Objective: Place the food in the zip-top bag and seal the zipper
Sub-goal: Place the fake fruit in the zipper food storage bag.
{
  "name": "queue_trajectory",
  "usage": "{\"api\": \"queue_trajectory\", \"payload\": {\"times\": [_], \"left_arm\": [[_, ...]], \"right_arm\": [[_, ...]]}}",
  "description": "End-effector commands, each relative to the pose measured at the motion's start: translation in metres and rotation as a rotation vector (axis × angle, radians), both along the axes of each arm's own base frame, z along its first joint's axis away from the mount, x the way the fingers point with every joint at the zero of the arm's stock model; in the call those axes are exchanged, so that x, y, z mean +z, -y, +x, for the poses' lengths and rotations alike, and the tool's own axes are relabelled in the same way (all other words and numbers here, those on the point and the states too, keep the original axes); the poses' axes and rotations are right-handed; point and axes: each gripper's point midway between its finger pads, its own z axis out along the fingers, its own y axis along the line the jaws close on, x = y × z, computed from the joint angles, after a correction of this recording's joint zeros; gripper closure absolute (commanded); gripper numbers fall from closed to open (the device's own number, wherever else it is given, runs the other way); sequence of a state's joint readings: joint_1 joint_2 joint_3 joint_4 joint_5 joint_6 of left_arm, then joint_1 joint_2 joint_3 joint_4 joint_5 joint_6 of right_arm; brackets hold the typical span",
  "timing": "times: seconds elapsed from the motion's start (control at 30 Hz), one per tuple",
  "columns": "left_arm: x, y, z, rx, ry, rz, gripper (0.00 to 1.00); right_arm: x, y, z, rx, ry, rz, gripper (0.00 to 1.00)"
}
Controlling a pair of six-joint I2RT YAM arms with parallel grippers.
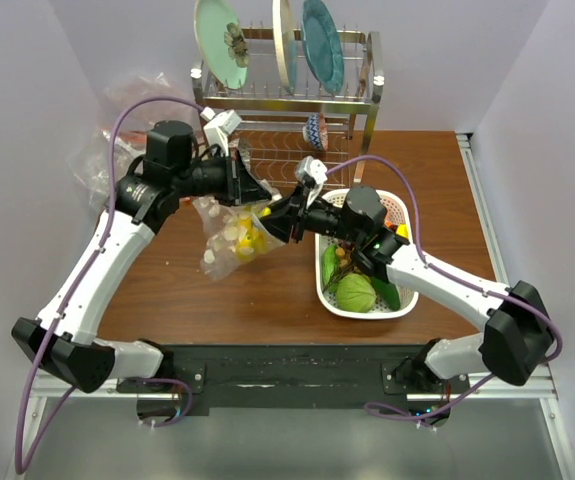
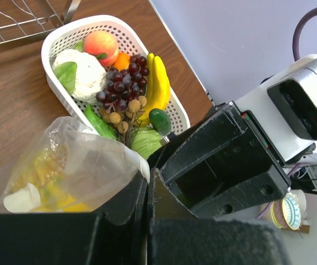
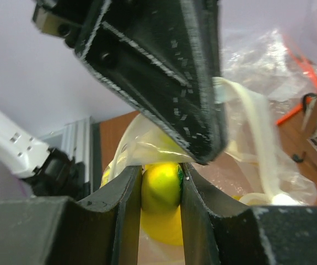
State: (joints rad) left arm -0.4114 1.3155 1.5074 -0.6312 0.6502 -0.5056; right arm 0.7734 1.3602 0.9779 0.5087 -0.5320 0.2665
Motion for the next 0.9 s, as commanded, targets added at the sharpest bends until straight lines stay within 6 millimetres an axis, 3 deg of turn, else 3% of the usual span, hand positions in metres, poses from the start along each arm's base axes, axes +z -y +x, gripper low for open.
{"api": "queue_trajectory", "payload": {"times": [0.0,0.07,0.27,0.4,0.43,0.57,0.63,0.67,0.7,0.87], "left_arm": [[0.007,0.005,0.006,-0.04,0.112,-0.005,1.0],[-0.002,0.001,0.007,-0.028,0.111,0.022,1.0],[-0.029,-0.019,0.017,0.063,0.124,0.152,1.0],[-0.05,-0.023,0.021,0.082,0.111,0.191,1.0],[-0.059,-0.024,0.022,0.089,0.098,0.203,1.0],[-0.073,-0.025,0.023,0.089,0.085,0.216,1.0],[-0.075,-0.025,0.024,0.092,0.09,0.213,1.0],[-0.074,-0.024,0.024,0.095,0.089,0.209,1.0],[-0.072,-0.025,0.024,0.1,0.094,0.204,1.0],[-0.058,-0.026,0.024,0.11,0.116,0.194,1.0]], "right_arm": [[0.008,-0.013,-0.043,0.22,0.007,-0.014,0.56],[0.007,-0.009,-0.035,0.16,-0.003,-0.039,0.32],[-0.002,0.015,-0.011,-0.059,-0.042,-0.137,0.32],[-0.009,0.037,-0.015,-0.128,-0.067,-0.196,0.33],[-0.003,0.044,-0.019,-0.141,-0.058,-0.19,0.34],[-0.005,0.068,-0.016,-0.254,-0.094,-0.235,0.44],[-0.021,0.08,-0.007,-0.328,-0.137,-0.326,0.47],[-0.018,0.084,0.0,-0.372,-0.135,-0.35,0.48],[-0.034,0.093,0.003,-0.414,-0.176,-0.423,0.49],[-0.083,0.094,0.013,-0.458,-0.275,-0.565,0.46]]}}
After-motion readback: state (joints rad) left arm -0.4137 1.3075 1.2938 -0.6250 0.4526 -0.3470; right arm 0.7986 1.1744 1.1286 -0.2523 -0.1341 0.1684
